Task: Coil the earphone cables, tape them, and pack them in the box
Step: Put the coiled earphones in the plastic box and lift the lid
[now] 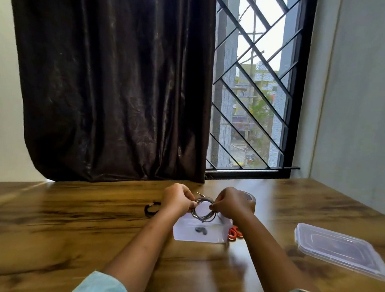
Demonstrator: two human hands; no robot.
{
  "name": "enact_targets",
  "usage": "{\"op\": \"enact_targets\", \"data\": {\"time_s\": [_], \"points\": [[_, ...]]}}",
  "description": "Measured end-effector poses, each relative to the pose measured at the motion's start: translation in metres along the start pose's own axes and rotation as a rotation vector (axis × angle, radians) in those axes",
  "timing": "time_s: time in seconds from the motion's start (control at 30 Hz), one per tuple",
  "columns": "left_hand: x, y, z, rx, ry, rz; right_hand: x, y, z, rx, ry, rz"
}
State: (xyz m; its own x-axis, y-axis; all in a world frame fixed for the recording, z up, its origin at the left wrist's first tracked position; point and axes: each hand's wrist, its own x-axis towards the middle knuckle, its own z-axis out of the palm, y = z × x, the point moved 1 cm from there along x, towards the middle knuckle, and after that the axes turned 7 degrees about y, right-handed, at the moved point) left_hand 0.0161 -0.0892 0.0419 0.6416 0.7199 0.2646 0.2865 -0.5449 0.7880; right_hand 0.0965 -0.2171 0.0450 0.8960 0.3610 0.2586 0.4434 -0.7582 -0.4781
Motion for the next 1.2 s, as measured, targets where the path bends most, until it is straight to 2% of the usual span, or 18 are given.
{"op": "enact_targets", "data": {"time_s": [0.1,0.23,0.43,0.53,0.63,0.77,0.87,0.93,1.07,1.2], "points": [[-0.001,-0.002,0.005,0.141,-0.076,0.003,-0.004,0.0,0.003,-0.265,0.039,-0.096],[-0.005,-0.004,0.017,0.346,-0.136,-0.005,-0.008,-0.002,0.012,-0.274,0.01,-0.152],[-0.004,-0.004,0.026,0.431,-0.114,0.023,-0.013,0.001,0.011,-0.425,-0.003,-0.16],[-0.004,-0.004,0.026,0.386,-0.117,0.028,-0.015,-0.002,0.009,-0.474,-0.003,-0.163],[0.003,-0.002,0.01,0.14,0.006,0.02,-0.016,-0.01,0.004,-0.474,0.072,-0.191],[0.017,-0.019,-0.024,-0.116,0.226,-0.043,-0.02,-0.03,0.007,-0.353,0.167,-0.227],[0.018,-0.052,-0.048,-0.224,0.49,-0.128,-0.027,-0.048,0.017,-0.217,0.168,-0.269],[0.014,-0.077,-0.058,-0.209,0.598,-0.227,-0.032,-0.061,0.026,-0.162,0.172,-0.313],[0.006,-0.112,-0.057,-0.179,0.588,-0.368,-0.035,-0.087,0.043,-0.081,0.124,-0.344],[0.01,-0.125,-0.056,-0.079,0.527,-0.349,-0.029,-0.107,0.057,-0.153,0.047,-0.383]]}}
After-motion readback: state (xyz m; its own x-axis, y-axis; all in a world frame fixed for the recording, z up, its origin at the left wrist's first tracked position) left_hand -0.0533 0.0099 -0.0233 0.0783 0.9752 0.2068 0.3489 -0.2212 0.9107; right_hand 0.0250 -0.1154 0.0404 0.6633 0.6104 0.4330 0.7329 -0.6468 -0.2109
